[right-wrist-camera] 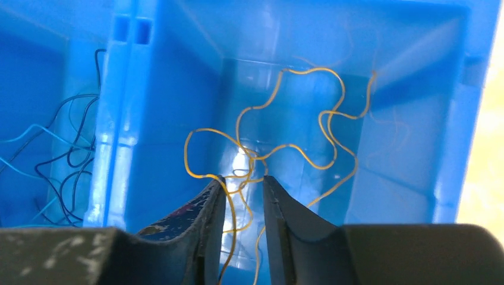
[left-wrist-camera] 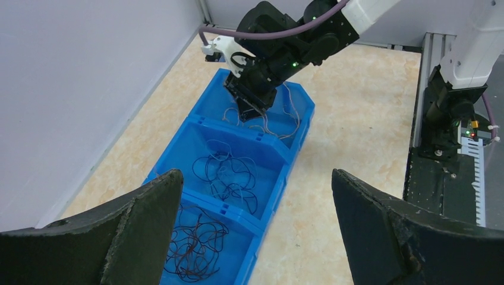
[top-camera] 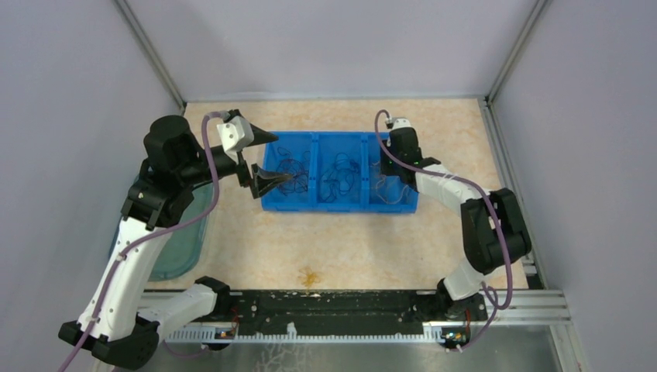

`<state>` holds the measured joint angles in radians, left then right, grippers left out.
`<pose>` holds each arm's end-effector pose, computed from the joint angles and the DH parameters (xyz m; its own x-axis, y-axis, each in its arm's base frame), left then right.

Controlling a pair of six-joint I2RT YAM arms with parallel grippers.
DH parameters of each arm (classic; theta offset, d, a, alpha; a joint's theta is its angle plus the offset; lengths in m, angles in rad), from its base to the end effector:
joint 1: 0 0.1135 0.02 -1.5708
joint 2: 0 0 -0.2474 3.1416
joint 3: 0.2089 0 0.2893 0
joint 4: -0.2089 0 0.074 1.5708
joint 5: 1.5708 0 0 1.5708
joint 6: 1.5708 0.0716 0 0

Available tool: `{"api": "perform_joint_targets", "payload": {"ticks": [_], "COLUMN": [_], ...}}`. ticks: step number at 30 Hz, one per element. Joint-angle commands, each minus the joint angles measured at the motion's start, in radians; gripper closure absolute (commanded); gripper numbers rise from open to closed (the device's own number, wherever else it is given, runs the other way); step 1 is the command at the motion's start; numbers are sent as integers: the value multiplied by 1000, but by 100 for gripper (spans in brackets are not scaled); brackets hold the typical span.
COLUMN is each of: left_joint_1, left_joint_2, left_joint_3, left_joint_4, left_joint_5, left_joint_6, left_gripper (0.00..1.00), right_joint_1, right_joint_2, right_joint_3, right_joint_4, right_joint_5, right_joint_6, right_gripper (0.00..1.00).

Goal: Untangle the cables
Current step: Place the cable in the bin, then pick up the cable at the center of the board.

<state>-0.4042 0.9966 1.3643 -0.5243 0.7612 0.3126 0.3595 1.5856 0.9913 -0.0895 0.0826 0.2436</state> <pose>0.2127 -0.1447 0.4593 0.1438 0.1807 -0.9730 0.9111 0.3596 0.2014 0.3806 0.1367 0.1603 -0.6440 0.0148 -0.7649 -0.1395 0.9808 0.1364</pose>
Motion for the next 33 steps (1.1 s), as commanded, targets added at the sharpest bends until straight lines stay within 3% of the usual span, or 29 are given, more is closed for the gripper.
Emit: {"api": "perform_joint_targets", "payload": {"ticks": [1,11,15,16,18,24,26,30,33], "left_joint_1": [-6,-6,-5,-6,-5,-5,-5,-5,-4], "left_joint_2": [-5,-7,4,7,12,10,11,17,13], "left_joint_3": [7,10,13,14,14,18,16,18,18], "left_joint_4": [-12,-24,-47,-54,-65,-75,-75,-78,-78], "left_joint_5": [-7,-11,-34,-41,-56,-88,-92,-87,-80], "left_joint_6": [13,16,4,6,11,14,13,8,8], "left_gripper": [0,0,0,0,0,0,0,0,0], "right_joint_1": [53,55,55,56,55,79,84,84,86], "right_joint_2": [7,-121,-196,-210,-235,-330,-373,-452,-494], "right_joint_3": [70,152,133,125,116,86,66,25,-22], "right_joint_4": [32,-80,-77,-76,-79,-107,-132,-229,-272], "right_joint_5": [98,172,147,136,121,82,101,179,159], "right_joint_6": [-38,-72,-76,-76,-72,-72,-46,55,84], "right_gripper": [66,49,28,15,11,15,22,48,50]}}
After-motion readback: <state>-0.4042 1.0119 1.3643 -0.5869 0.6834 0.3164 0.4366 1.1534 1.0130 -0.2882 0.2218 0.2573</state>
